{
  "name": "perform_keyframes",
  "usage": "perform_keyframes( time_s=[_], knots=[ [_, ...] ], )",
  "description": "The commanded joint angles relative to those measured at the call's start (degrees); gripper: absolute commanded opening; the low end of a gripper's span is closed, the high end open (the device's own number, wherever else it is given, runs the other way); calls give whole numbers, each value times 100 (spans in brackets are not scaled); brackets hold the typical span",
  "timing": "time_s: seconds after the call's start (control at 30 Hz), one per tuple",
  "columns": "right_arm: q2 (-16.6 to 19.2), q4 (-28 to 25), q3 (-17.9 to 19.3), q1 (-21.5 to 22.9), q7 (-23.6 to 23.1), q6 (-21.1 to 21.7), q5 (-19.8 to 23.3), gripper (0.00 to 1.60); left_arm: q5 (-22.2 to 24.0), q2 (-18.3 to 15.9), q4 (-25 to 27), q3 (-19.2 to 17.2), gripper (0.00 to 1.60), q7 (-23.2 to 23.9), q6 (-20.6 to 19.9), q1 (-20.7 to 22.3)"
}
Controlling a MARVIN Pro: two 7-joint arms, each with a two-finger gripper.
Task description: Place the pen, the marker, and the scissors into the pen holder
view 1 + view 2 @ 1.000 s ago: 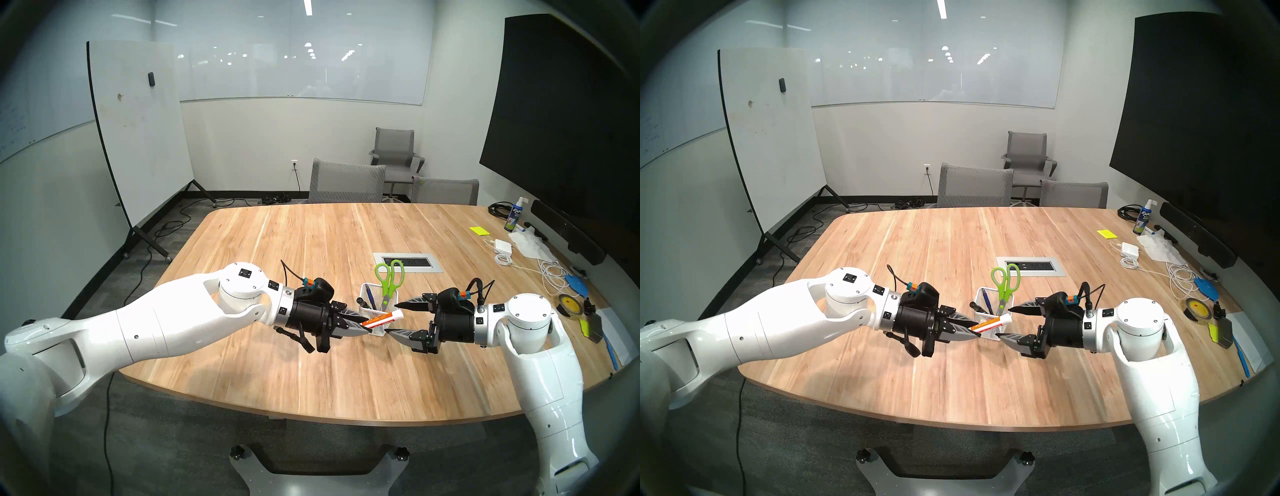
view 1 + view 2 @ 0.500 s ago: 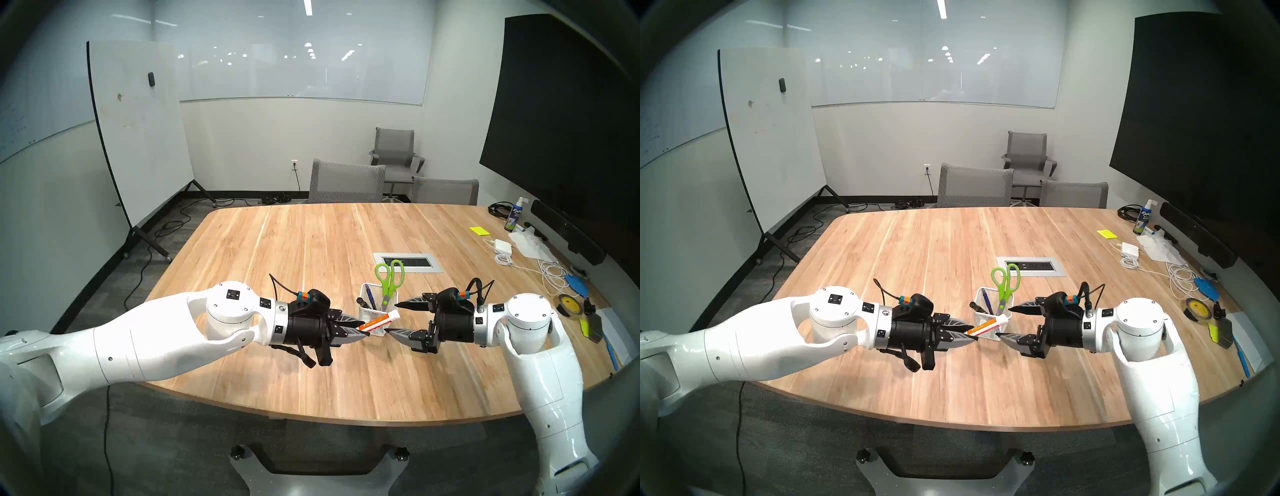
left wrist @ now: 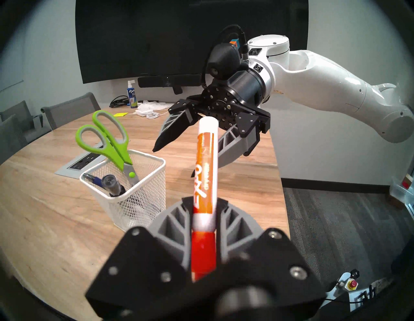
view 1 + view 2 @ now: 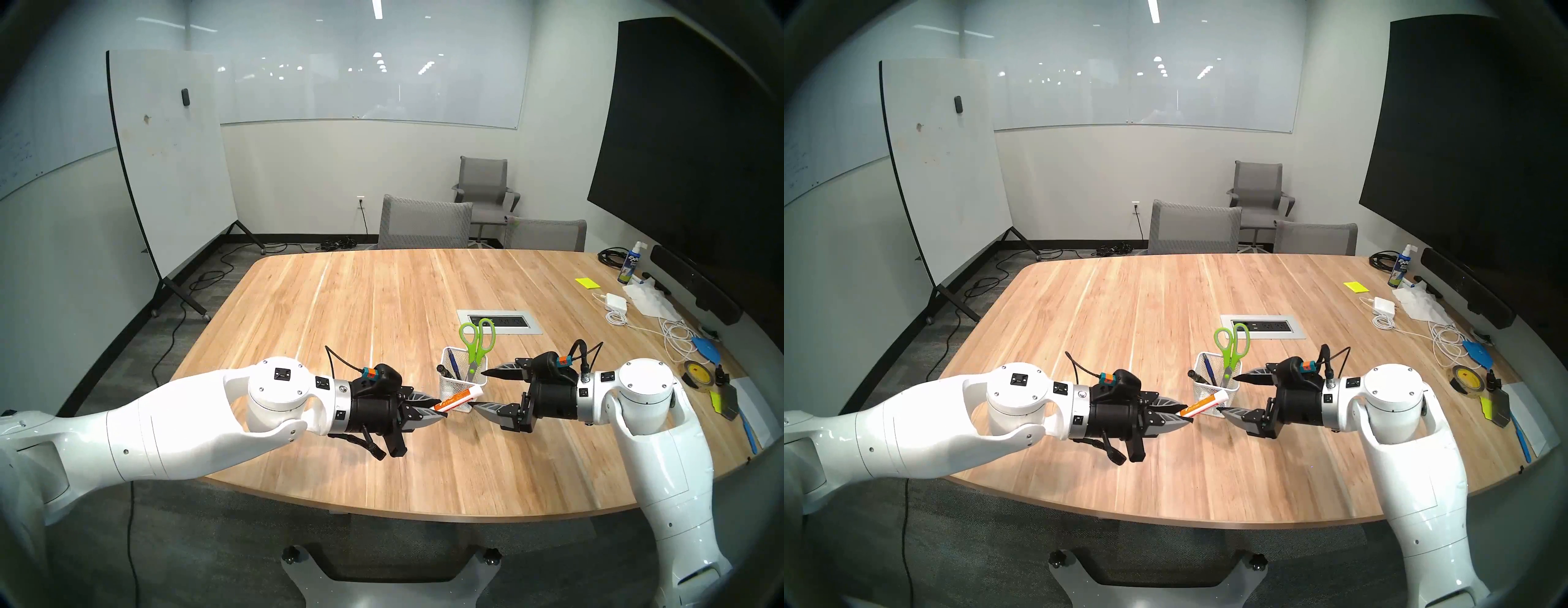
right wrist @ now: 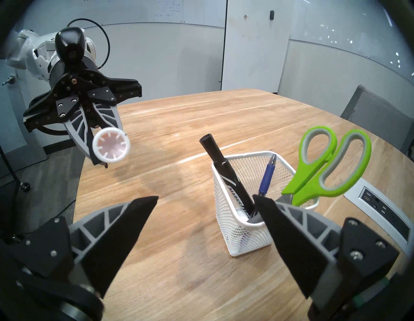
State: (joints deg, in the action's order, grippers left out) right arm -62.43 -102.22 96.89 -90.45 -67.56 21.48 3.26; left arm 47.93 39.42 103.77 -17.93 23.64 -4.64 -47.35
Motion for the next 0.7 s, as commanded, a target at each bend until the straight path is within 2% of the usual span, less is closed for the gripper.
perform_keyframes(
  time_s=[0.0, 0.67],
  knots=[
    [-18, -208, 0, 56, -46, 128, 60, 160, 37, 176, -92, -50, 0, 113, 89, 83],
    [-264, -306, 90, 33, 35, 316, 99, 160, 10, 627, -462, 51, 0, 262, 198, 34]
  ],
)
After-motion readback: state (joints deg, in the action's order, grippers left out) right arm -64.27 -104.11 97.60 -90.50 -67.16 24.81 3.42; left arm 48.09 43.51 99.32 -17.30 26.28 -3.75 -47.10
